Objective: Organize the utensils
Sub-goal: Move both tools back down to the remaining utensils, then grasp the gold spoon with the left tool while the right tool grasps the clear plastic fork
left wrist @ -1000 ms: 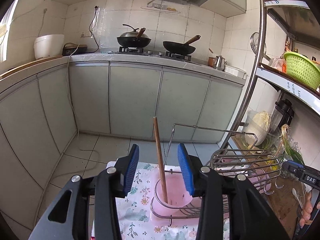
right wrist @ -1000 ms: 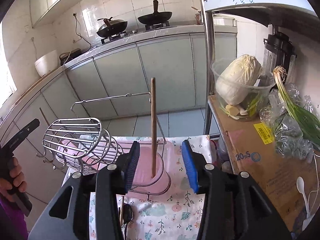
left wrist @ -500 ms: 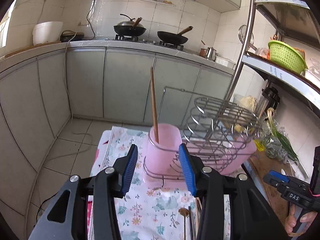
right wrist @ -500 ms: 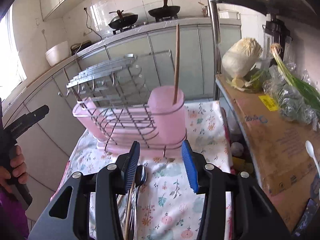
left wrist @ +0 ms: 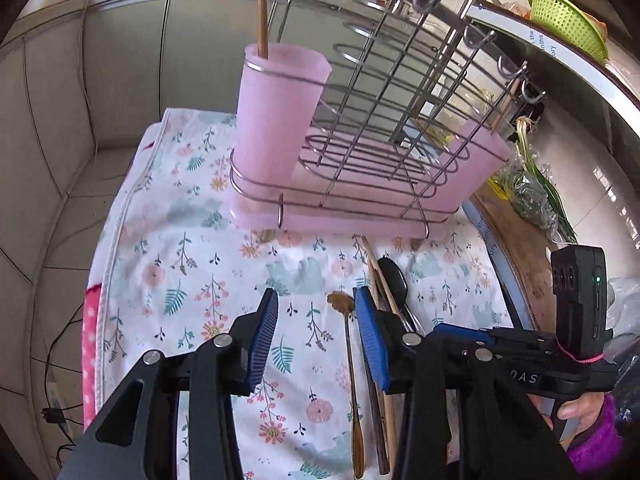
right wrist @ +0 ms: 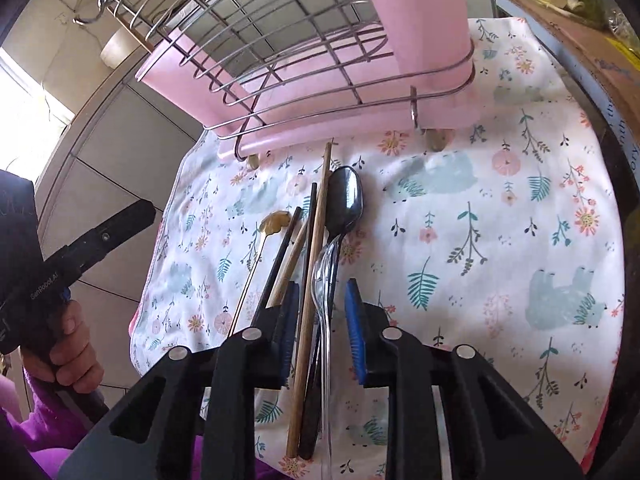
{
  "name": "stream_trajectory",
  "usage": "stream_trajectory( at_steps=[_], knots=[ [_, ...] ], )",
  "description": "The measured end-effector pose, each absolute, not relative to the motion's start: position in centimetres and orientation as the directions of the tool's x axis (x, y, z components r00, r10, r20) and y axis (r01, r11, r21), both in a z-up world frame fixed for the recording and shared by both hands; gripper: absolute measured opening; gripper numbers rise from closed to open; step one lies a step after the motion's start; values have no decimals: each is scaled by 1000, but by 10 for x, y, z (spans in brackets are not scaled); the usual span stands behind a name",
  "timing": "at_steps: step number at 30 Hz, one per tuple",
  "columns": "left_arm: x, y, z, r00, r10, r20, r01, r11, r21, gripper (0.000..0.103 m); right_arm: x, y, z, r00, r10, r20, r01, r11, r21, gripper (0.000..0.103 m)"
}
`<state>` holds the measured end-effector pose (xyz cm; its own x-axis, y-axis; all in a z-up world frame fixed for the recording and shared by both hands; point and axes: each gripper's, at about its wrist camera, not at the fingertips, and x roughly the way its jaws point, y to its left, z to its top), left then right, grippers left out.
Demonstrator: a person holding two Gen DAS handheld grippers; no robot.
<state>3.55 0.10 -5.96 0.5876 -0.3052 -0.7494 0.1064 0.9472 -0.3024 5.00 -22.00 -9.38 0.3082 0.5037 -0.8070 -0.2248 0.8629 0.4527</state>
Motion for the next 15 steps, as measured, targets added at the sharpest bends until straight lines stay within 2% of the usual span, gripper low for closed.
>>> stream_trajectory(
  at_steps=[2, 5, 9, 15],
  knots=[
    [39, -2, -70, 550, -323, -770, 111, 942, -316, 38, 52, -213, -99, 299, 502, -811, -241, 863, 445, 11],
    [47, -10, -83, 492, -350, -797, 116, 934, -338, 38, 57, -207, -105, 298, 492, -818, -255, 867, 429, 5],
    [61, -25, -98, 421, -362, -832, 137, 932, -337, 38, 56, -217, -105, 320, 512, -797, -251, 857, 449, 3],
    [89, -43, -116, 352, -354, -867, 128, 935, -330, 28, 58, -259, -93, 408, 520, -751, -171, 851, 496, 3]
  ],
)
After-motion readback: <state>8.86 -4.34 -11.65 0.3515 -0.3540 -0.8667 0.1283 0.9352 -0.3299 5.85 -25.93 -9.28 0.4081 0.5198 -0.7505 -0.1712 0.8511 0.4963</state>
